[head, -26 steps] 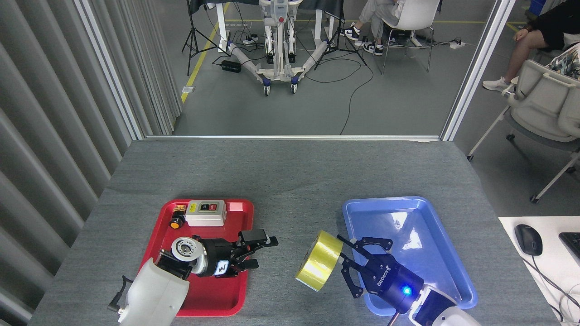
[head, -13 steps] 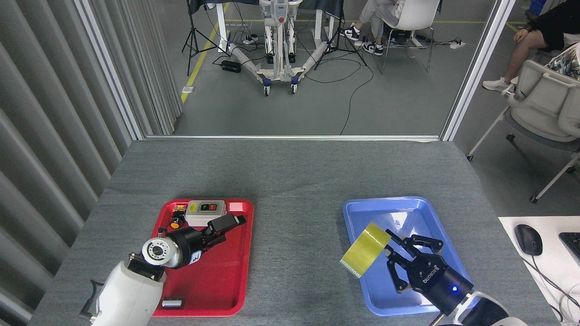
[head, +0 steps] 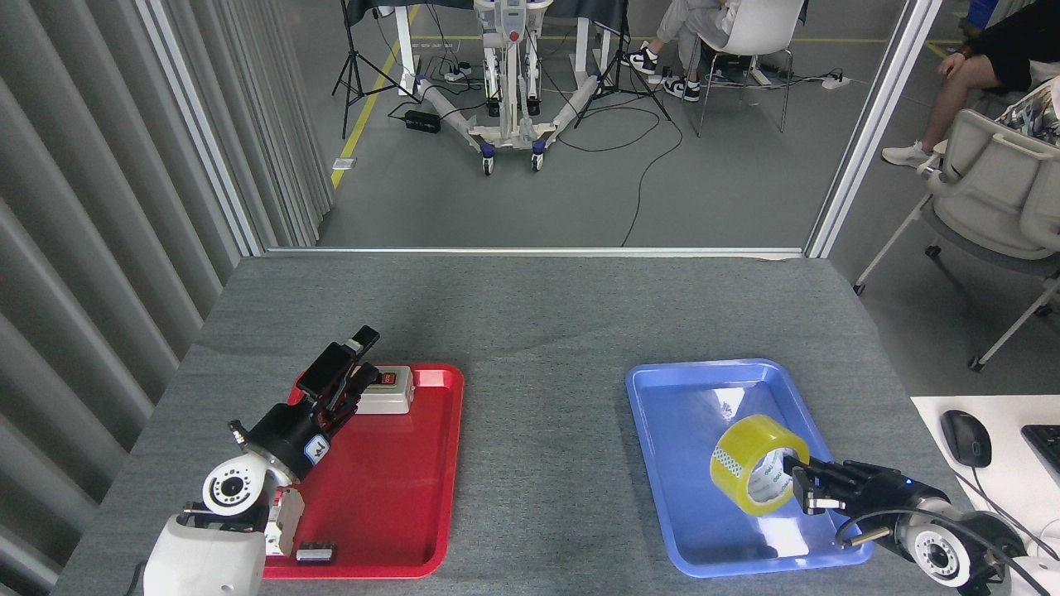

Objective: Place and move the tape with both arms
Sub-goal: 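Carry the tape roll with the right gripper into the blue tray, then lower the tape roll into the blue tray and release it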

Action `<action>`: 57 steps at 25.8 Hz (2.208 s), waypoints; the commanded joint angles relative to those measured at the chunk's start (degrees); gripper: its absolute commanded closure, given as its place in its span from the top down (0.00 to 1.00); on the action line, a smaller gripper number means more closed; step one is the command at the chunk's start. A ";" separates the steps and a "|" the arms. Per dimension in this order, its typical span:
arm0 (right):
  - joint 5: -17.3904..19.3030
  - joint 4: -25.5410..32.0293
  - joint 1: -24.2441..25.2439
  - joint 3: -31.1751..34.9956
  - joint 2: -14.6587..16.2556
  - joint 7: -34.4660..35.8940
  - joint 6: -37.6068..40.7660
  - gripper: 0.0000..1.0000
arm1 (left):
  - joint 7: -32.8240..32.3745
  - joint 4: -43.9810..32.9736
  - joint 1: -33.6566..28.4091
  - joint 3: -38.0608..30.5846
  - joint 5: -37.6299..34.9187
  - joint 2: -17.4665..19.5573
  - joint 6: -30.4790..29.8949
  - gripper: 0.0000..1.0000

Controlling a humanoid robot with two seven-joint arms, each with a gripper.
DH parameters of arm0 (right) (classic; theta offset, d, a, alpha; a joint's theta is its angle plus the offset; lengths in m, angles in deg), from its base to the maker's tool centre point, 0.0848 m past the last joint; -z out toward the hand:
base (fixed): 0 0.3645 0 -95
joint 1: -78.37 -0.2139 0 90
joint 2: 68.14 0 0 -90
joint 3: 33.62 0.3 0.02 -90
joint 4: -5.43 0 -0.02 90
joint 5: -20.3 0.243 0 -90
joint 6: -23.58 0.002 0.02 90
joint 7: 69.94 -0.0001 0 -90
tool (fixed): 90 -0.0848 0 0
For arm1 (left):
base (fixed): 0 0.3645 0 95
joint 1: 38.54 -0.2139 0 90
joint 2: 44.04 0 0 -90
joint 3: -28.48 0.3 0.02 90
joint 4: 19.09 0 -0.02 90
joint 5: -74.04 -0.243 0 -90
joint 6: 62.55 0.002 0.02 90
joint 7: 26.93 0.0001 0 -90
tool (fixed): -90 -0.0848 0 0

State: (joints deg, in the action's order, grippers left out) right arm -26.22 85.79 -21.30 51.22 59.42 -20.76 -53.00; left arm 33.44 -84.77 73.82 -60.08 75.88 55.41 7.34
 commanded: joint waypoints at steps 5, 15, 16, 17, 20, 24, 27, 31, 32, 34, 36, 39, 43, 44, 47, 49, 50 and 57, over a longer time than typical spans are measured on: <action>6.35 -9.61 -8.26 -0.55 0.32 -12.00 -5.95 0.08 | 7.30 3.97 -0.83 1.29 -6.40 -0.40 -7.05 1.00; 9.69 -36.15 -28.56 -13.82 -0.91 -12.00 -5.15 0.08 | 56.44 4.15 -2.76 1.11 -65.82 -0.05 -4.50 1.00; 10.04 -37.38 -30.14 -15.06 -1.00 -12.00 -4.89 0.08 | 59.42 4.15 -2.94 1.11 -67.58 -0.14 -3.53 1.00; 10.04 -38.35 -31.20 -16.37 -1.53 -12.00 -4.80 0.08 | 60.65 4.15 -3.47 1.20 -68.63 -0.14 -3.01 1.00; 10.05 -40.37 -32.60 -19.19 -2.85 -13.41 -4.72 0.07 | 59.25 3.71 -6.10 1.37 -69.42 -0.22 -2.48 1.00; 10.31 -40.46 -32.60 -19.63 -2.76 -15.96 -4.36 0.06 | 48.17 3.62 -7.33 1.29 -69.25 -0.05 -2.66 1.00; 10.48 -40.46 -32.78 -19.63 -2.85 -16.31 -4.10 0.06 | 43.52 3.45 -7.07 1.29 -68.98 0.04 -2.30 1.00; 10.57 -40.37 -33.39 -19.71 -3.29 -17.63 -4.28 0.06 | 41.14 3.62 -6.28 1.11 -68.90 -0.75 2.79 1.00; 10.57 -40.37 -33.39 -19.71 -3.46 -17.72 -4.36 0.06 | 39.83 3.53 -5.84 1.11 -68.90 -0.93 4.37 1.00; 10.57 -40.28 -33.22 -20.24 -3.64 -18.07 -4.54 0.06 | 36.48 2.74 -5.75 1.29 -68.98 -2.60 5.69 1.00; 11.10 -39.93 -33.04 -21.21 -4.08 -19.21 -4.98 0.06 | 35.25 -0.42 -6.46 1.37 -69.25 -4.53 5.87 1.00; 13.21 -40.02 -33.22 -22.79 -4.17 -19.91 -8.14 0.06 | 35.78 -6.92 -8.30 1.37 -71.62 -4.62 6.75 1.00; 13.56 -39.84 -33.22 -24.64 -4.34 -20.53 -11.04 0.06 | 39.30 -8.24 -8.65 5.07 -85.51 -5.85 14.31 1.00; 13.56 -39.84 -33.31 -24.64 -4.25 -20.53 -11.13 0.06 | 40.26 -8.16 -8.65 5.86 -87.71 -6.38 15.89 1.00; 13.56 -39.93 -33.39 -24.72 -4.17 -19.91 -11.13 0.08 | 40.97 -7.89 -8.57 5.68 -90.52 -9.54 18.70 1.00; 13.30 -40.11 -33.22 -24.72 -4.25 -19.65 -11.31 0.16 | 40.70 -7.80 -8.30 4.98 -91.40 -11.47 18.79 1.00; 13.30 -40.19 -33.13 -24.72 -4.25 -19.56 -11.39 0.20 | 40.70 -7.54 -8.13 4.36 -92.28 -12.53 18.70 1.00; 12.68 -39.93 -32.25 -24.72 -4.61 -18.60 -11.48 0.38 | 40.97 -3.59 -5.66 0.06 -96.23 -13.23 14.13 1.00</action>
State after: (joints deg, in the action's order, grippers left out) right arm -13.37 45.74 -53.97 26.50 54.98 -39.59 -64.51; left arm 74.19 -89.98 67.65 -59.23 -19.87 41.34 22.81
